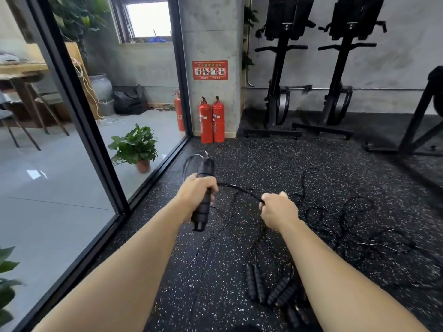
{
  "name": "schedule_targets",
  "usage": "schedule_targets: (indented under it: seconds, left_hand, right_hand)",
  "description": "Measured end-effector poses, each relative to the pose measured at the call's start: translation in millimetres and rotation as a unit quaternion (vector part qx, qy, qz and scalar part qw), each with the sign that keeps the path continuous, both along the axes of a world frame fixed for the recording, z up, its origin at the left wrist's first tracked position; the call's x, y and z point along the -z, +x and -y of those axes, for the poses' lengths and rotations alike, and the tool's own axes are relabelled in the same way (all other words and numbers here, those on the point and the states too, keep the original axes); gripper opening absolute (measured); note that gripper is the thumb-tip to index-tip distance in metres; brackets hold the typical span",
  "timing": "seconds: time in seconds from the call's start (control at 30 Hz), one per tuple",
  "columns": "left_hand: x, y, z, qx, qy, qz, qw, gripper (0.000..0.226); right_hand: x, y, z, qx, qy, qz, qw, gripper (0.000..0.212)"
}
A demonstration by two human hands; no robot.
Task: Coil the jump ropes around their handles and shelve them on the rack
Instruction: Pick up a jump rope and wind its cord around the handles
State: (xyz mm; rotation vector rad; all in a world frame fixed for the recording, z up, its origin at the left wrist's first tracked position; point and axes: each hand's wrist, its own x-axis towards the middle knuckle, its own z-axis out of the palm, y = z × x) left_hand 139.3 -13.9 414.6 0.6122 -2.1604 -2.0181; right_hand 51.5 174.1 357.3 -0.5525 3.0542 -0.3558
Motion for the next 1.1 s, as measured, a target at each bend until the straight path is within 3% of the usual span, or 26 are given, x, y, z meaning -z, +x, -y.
schedule_targets:
  seconds: [0.13, 0.23, 0.4, 0.53, 0.7, 0.9, 1.1]
  left_hand:
    - [15, -4, 24, -0.060, 0.037, 0.002, 0.998, 0.021]
    - [35, -4, 30, -0.050, 0.017, 0.032, 0.998, 0.026]
    - [62, -1, 37, -0.045, 0.022, 0.073, 0.996, 0.052]
    - [68, -4, 35, -0.041, 0.020, 0.076, 0.996, 0.051]
    - [57, -8, 26, -0.031, -0.010, 0.069, 0.997, 0.051]
    - [46, -5, 14, -0.018, -0.032, 0.068, 0.997, 0.053]
    - [44, 0, 6, 0.014, -0.081, 0.093, 0.992, 0.037]
  right_hand:
    - [26, -23, -9, 0.089, -0.037, 0.093, 0.991, 0.011]
    - [26, -40, 0, 0.104, -0.151, 0.104, 0.978, 0.021]
    - [-41, -59, 31, -0.008, -0.252, -0.050, 0.966, 0.015]
    - [-92, -64, 49, -0.143, -0.200, -0.188, 0.951, 0.014]
    - [-122, -64, 58, -0.165, -0.119, -0.274, 0.940, 0.023]
    - [-134, -62, 51, -0.163, -0.100, -0.276, 0.942, 0.024]
    - [-123, -68, 31, -0.142, -0.073, -0.230, 0.960, 0.022]
